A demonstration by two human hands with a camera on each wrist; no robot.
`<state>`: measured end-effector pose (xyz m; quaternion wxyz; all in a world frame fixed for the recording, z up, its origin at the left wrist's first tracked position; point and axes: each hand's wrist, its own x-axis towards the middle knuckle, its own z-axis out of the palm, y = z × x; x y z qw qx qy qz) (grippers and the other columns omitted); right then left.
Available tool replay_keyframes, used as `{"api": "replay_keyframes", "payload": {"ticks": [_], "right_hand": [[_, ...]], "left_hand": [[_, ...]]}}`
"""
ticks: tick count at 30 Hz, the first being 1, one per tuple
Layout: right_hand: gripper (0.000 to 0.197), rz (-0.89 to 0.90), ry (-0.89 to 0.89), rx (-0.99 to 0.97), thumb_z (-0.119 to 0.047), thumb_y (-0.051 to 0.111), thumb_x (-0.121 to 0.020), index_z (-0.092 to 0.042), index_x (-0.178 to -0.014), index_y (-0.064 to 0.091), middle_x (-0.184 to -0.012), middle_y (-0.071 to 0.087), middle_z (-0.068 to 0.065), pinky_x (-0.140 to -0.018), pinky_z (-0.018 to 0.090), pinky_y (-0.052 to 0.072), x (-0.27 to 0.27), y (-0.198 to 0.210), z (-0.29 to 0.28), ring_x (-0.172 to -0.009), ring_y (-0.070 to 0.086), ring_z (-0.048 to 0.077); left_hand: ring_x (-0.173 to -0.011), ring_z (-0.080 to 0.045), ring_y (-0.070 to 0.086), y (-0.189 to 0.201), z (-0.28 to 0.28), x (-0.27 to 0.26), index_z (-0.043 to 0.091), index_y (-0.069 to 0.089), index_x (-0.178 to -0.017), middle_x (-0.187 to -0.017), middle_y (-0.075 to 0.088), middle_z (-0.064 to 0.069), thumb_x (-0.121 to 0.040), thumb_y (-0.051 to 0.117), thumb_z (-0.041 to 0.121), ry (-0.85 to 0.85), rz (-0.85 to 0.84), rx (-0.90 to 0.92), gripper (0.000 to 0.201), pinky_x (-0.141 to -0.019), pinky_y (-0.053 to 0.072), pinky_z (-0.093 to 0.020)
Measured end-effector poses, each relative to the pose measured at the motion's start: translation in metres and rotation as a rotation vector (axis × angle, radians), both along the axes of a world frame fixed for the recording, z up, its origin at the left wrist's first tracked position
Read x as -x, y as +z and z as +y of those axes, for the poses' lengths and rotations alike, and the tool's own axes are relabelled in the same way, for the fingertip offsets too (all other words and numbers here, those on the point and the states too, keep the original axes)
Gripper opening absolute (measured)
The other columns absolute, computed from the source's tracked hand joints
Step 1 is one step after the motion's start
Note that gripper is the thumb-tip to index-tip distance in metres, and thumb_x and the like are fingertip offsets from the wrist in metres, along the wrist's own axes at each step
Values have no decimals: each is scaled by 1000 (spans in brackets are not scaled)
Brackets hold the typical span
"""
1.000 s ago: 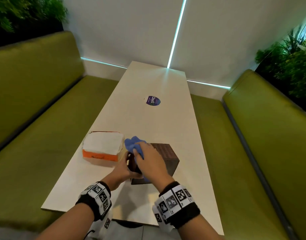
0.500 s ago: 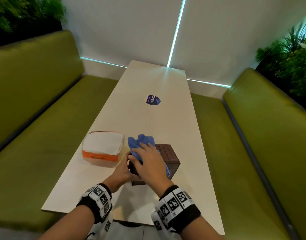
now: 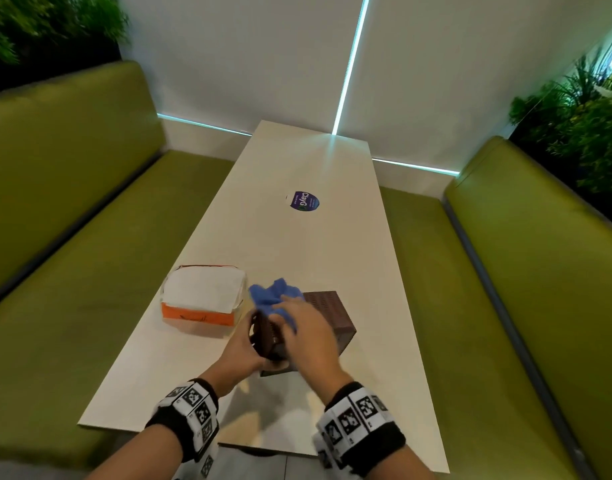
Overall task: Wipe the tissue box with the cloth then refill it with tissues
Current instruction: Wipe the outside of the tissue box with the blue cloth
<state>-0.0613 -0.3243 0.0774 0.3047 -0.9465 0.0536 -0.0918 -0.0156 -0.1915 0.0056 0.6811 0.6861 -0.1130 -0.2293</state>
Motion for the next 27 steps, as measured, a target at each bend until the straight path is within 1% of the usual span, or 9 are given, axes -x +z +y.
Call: {"api": "replay_keyframes", "payload": {"ticks": [3, 6, 10, 14, 17, 20, 22, 24, 27], "right_hand": [[20, -63, -254, -111, -22, 55, -97, -12, -105, 69, -111, 70, 7, -81, 25, 41, 1, 0, -57, -104, 63, 25], [22, 13, -422, -494, -25, 54, -97, -8, -93, 67, -96, 70, 13, -67, 26, 46, 4, -1, -101, -90, 64, 29], [28, 10, -340, -1173, -37, 43, -101, -20, -118, 59, -113, 69, 11, -75, 37, 59, 25, -3, -121, -101, 68, 30], [63, 188, -240, -1487, -45, 56, -92, -22, -147, 34, -139, 55, 16, -91, 44, 56, 39, -12, -106, -120, 60, 32], [78, 253, -119, -1536, -36, 81, -73, -10, -138, 48, -136, 57, 20, -96, 46, 53, 39, -4, -78, -125, 55, 37], [52, 289, -54, -1498, -13, 78, -72, -6, -121, 63, -121, 69, 14, -82, 32, 59, 37, 11, -62, -111, 67, 28], [42, 275, -50, -1450, -4, 74, -75, -7, -116, 66, -117, 71, 15, -81, 33, 58, 37, 17, -67, -107, 69, 27], [43, 272, -44, -1335, 0, 75, -74, -6, -116, 65, -115, 71, 17, -83, 34, 58, 36, 22, -76, -106, 68, 30], [71, 282, 29, -1057, -4, 87, -65, -13, -128, 55, -121, 67, 14, -94, 41, 54, 35, 26, -86, -114, 64, 31]], "left_hand": [[-118, -13, 57, 2, 2, 0, 29, 32, -144, -131, 50, 16, -51, 94, 0, -33, 27, 0, 115, -95, 55, -36], [-121, -18, 56, 7, 7, -5, 32, 31, -146, -137, 47, 13, -46, 96, 11, -64, 76, 23, 121, -97, 54, -41], [-114, -25, 63, 14, 16, -9, 27, 38, -143, -137, 52, -3, -44, 95, 9, 10, 251, 234, 116, -82, 59, -38], [-113, -28, 66, 32, 12, -7, 17, 47, -134, -132, 61, -14, -37, 101, 25, -2, 332, 389, 111, -83, 60, -40], [-109, -27, 68, 49, 1, 3, 19, 53, -126, -120, 70, -11, -46, 98, 27, -68, 291, 384, 93, -84, 59, -39], [-106, -23, 70, 60, -2, 12, 28, 57, -116, -116, 72, -7, -56, 92, 12, -94, 280, 369, 71, -84, 59, -39], [-116, -25, 65, 61, 7, 8, 31, 50, -127, -131, 64, -7, -43, 100, 23, -147, 281, 314, 98, -93, 55, -42], [-133, -24, 49, 64, 21, -2, 39, 26, -146, -150, 40, 3, -40, 100, 29, -226, 265, 265, 130, -106, 45, -46], [-145, -16, 20, 74, 27, -17, 55, 7, -147, -156, 12, 23, -47, 97, 30, -260, 179, 199, 136, -118, 25, -51]]}}
